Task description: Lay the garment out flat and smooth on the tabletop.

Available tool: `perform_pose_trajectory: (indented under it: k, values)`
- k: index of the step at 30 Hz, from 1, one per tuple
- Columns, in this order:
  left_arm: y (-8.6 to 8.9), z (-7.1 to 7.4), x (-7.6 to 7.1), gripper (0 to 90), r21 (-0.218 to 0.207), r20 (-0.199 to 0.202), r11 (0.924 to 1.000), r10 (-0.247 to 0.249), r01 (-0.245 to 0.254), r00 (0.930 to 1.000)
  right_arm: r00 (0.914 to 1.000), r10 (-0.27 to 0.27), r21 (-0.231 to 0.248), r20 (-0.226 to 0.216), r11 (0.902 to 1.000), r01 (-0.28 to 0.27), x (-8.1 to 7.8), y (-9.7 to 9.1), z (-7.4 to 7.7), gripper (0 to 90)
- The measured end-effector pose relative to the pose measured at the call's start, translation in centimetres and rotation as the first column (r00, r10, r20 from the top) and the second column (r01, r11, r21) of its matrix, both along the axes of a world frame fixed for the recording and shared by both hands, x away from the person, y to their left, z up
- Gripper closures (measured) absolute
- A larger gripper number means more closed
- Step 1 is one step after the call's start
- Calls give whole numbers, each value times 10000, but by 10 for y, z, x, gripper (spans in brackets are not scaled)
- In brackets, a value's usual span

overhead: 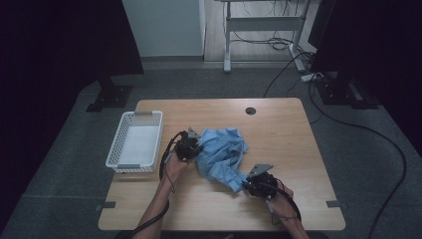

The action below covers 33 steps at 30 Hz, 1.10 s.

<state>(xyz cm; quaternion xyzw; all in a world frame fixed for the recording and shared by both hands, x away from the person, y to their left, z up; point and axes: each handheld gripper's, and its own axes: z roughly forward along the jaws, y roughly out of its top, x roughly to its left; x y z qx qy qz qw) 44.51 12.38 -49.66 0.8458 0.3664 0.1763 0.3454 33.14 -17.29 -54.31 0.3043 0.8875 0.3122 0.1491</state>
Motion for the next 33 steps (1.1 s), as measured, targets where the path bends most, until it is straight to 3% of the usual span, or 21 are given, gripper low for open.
perform_pose_trajectory:
  k: [2,4,6,11,14,18,22,25,28,31,33]
  values:
    - [7,7,-2,845,-211,73,9997,100,-98,9999,9997,-4,-41,-259,10000,3,-2,-3,1,681]
    - [12,12,-4,843,-250,114,9996,140,-137,9998,9965,5,351,-839,9994,25,-1,-10,1,641]
    - [16,13,-7,842,-174,152,9996,213,-210,9997,9948,-244,625,-988,9976,306,-1,-14,0,601]
    - [24,15,-18,844,78,313,9992,385,-388,9988,9952,-528,399,-828,9976,562,-7,-25,1,743]
    - [33,20,-26,845,-100,513,9985,545,-541,9972,9923,-1000,202,-731,9946,1017,-9,-38,4,836]
    - [47,26,-41,844,-366,650,9965,774,-751,9949,9840,-1707,245,-501,9848,1721,-12,-60,9,857]
    - [58,15,-59,845,-320,236,9953,922,-914,9955,9682,-2425,244,-616,9694,2443,-15,-84,6,857]
    - [59,-4,-70,839,206,-354,9955,935,-928,9950,9629,-2522,615,-964,9640,2587,-18,-97,0,852]
    - [61,-9,-76,772,466,-686,9949,929,-898,9933,9636,-2517,623,-903,9642,2577,-23,-103,6,757]
    - [64,10,-78,573,188,-187,9951,973,-969,9951,9610,-2665,797,-746,9590,2721,-24,-109,17,603]
    - [62,26,-73,474,-112,-161,9969,775,-777,9969,9581,-2768,1071,-741,9529,2836,-22,-112,25,462]
